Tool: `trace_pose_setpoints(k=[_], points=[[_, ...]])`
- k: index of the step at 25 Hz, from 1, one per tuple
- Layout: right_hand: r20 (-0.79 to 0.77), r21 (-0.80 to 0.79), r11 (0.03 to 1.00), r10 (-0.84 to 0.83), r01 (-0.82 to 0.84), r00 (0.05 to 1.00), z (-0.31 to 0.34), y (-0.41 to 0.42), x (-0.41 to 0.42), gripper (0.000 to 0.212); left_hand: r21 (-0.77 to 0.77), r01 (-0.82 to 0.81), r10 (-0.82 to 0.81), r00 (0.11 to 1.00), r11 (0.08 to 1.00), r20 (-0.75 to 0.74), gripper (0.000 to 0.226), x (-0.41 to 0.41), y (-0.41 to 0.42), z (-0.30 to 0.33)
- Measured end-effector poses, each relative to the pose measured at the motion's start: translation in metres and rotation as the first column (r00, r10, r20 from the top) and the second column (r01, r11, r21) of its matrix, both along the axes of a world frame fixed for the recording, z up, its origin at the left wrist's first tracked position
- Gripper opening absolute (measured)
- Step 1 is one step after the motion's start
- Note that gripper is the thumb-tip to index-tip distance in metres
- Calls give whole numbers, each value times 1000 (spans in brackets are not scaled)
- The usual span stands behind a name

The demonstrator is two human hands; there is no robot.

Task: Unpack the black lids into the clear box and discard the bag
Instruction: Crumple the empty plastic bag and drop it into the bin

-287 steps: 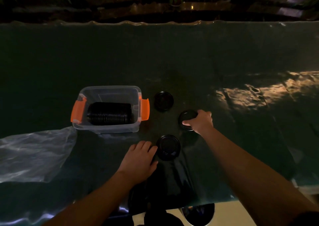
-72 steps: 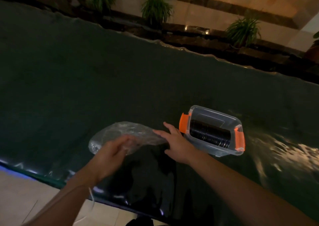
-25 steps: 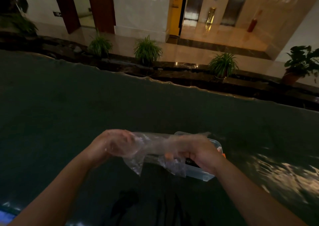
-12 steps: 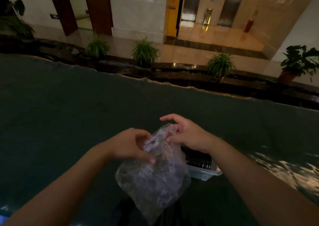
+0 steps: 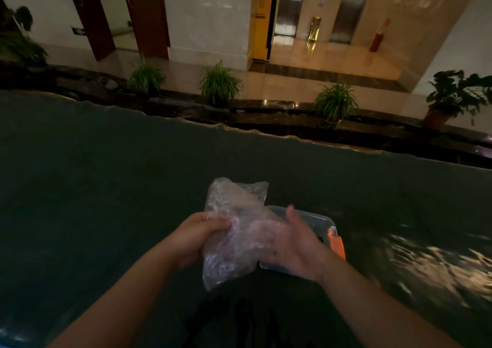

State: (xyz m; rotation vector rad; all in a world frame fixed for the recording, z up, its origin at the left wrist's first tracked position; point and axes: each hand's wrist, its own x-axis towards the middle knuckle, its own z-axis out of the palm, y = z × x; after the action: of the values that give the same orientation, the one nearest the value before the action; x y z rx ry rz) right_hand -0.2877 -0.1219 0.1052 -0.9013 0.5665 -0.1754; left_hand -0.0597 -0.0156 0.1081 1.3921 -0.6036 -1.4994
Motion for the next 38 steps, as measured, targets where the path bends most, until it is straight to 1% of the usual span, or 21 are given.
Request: trace_pose_setpoints(k=[3, 5, 6, 10, 13, 15, 16, 18, 19, 21, 22, 23, 25, 27, 29, 30, 32, 34, 35, 37, 38], points=[[-103, -135, 986, -107, 93, 989, -12, 14, 11, 37, 0, 60, -60, 998, 998, 15, 26, -5, -2, -3], [-198, -174, 974, -175, 142, 964, -10, 13, 14, 21, -16, 92, -92, 995, 996, 34, 24, -6, -3, -5], [-204, -182, 973, -178, 142, 963, -8, 13, 13, 23, -36, 94, -92, 995, 995, 38, 25, -3, -3, -6], [-56, -193, 974, -130, 117, 990, 0, 14, -2, 40, -143, 125, -132, 991, 982, -39, 38, 7, 1, -15], [-116, -225, 963, -176, 146, 978, 0, 10, -5, 27, -162, 105, -122, 988, 981, -96, 37, 8, 3, -17], [-184, -312, 943, -177, 113, 967, 0, 6, -3, 11, -171, 95, -131, 968, 981, -214, 49, 7, 4, -16], [-193, -408, 910, -163, 72, 968, 1, 4, -3, 21, -163, 87, -127, 959, 983, -254, 56, 5, 4, -13], [-199, -548, 837, -121, -8, 973, 2, 1, 0, 43, -113, 97, -114, 981, 989, -158, 67, -2, 4, -5], [-198, -594, 804, -106, -33, 974, 1, -2, 1, 46, -85, 129, -133, 990, 988, -45, 73, -5, 4, -3], [-182, -635, 771, -81, -54, 980, -1, -9, 4, 34, -18, 213, -208, 966, 977, 152, 85, -9, 6, -1], [-173, -620, 783, -74, -50, 982, -2, -13, 3, 30, -4, 245, -240, 951, 970, 196, 81, -10, 6, -1], [-146, -541, 841, -77, -14, 986, -2, -17, 0, 34, -10, 252, -244, 946, 968, 211, 75, -10, 7, 0], [-17, -206, 972, -116, 110, 993, -9, -25, -10, 48, -52, 205, -193, 967, 978, 169, 65, -9, 8, -1], [141, 143, 971, -210, 190, 968, -18, -21, -18, 65, -120, 90, -86, 995, 989, 45, 57, -11, 8, -4], [176, 312, 933, -242, 179, 954, -22, -2, -13, 89, -174, -53, 37, 995, 983, -92, 50, -23, 7, -11], [158, 300, 942, -206, 152, 966, -25, 7, -7, 96, -166, -119, 102, 989, 979, -107, 48, -30, 6, -15], [49, 112, 987, -123, 117, 991, -25, 22, 7, 92, -126, -192, 184, 980, 973, -73, 50, -41, 4, -24], [-67, -61, 985, -167, 163, 984, -21, 26, 16, 72, -109, -152, 147, 988, 982, -56, 53, -43, 5, -26], [-114, -120, 975, -201, 187, 973, -17, 24, 16, 54, -101, -89, 84, 995, 991, -56, 53, -40, 6, -26], [-196, -239, 961, -185, 136, 963, -9, 17, 12, 26, -89, 24, -32, 996, 996, -81, 50, -33, 7, -25], [-227, -273, 959, -147, 82, 963, -5, 13, 10, 24, -81, 41, -47, 996, 996, -80, 46, -29, 6, -25]])
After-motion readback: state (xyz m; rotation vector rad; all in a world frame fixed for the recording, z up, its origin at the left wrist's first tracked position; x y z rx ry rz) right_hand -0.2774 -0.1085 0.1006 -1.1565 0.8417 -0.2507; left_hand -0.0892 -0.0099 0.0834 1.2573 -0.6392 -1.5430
